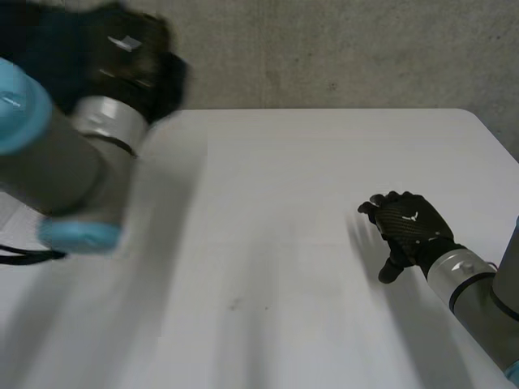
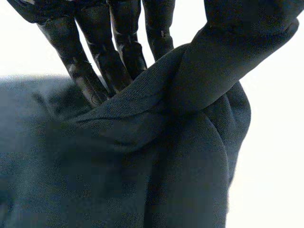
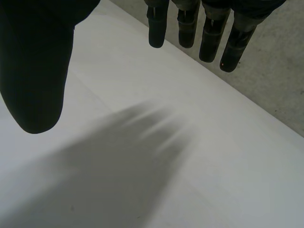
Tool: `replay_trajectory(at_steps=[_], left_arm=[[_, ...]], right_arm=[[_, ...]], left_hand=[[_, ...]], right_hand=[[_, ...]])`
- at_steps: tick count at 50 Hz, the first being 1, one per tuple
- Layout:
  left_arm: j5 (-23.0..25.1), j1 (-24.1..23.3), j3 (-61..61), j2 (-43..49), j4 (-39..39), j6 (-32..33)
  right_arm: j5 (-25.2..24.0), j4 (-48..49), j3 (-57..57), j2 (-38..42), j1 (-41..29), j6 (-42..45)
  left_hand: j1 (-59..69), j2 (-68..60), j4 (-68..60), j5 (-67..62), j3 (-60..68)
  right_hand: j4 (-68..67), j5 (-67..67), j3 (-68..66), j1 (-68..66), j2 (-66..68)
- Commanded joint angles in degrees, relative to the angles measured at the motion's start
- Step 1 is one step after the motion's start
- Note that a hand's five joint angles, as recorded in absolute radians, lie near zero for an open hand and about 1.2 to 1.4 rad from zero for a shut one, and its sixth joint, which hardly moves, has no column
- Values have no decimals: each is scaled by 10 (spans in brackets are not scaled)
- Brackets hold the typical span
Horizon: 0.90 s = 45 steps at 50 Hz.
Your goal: Fold the shorts.
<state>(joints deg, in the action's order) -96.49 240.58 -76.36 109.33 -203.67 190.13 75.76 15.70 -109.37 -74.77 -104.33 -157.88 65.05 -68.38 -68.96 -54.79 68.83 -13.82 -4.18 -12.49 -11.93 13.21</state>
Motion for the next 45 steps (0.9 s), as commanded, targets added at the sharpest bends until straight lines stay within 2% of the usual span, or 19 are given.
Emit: replay_trajectory(at_steps=[1, 6, 10, 11, 16, 21, 26, 35, 40, 45], left_arm=[[102, -142, -24, 90, 62, 3], [152, -172, -57, 90, 150, 28], [157, -179, -67, 80, 242, 95], [155, -177, -67, 70, 277, 122], [148, -165, -68, 32, 341, 154], [115, -134, -78, -28, 336, 150], [74, -120, -93, -84, 295, 135], [1, -90, -162, -170, 259, 27], [-19, -76, -198, -197, 259, 2], [-29, -41, -233, -222, 260, -1]], right_arm=[[0, 0, -4, 1, 3, 0], [3, 1, -4, -2, 6, 0], [4, 1, -3, -5, 7, 0], [4, 1, -3, -4, 7, 0], [7, -1, 2, -5, 7, 0], [7, -1, 4, -9, 7, 0], [4, -6, 9, -47, 5, 2], [-3, -43, 66, -100, -9, 20], [-6, -82, 124, -97, -32, 28], [-22, -95, 194, -58, -92, 63]], left_hand=[[150, -116, -110, -152, 112], [150, -116, -110, -152, 112], [2, 31, 37, -5, -36], [-87, 120, 126, 84, -124], [-230, 264, 269, 228, -268], [-313, 346, 352, 310, -351], [-351, 385, 391, 349, -389], [-404, 437, 443, 401, -441], [-422, 455, 461, 419, -460], [-429, 462, 468, 426, -467]], right_hand=[[38, 42, 25, 19, -32], [38, 42, 25, 19, -32], [38, 42, 25, 19, -32], [38, 42, 25, 19, -32], [38, 42, 25, 19, -32], [38, 42, 25, 19, -32], [38, 42, 25, 19, -32], [38, 42, 25, 19, -32], [38, 42, 25, 19, -32], [38, 42, 25, 19, -32]])
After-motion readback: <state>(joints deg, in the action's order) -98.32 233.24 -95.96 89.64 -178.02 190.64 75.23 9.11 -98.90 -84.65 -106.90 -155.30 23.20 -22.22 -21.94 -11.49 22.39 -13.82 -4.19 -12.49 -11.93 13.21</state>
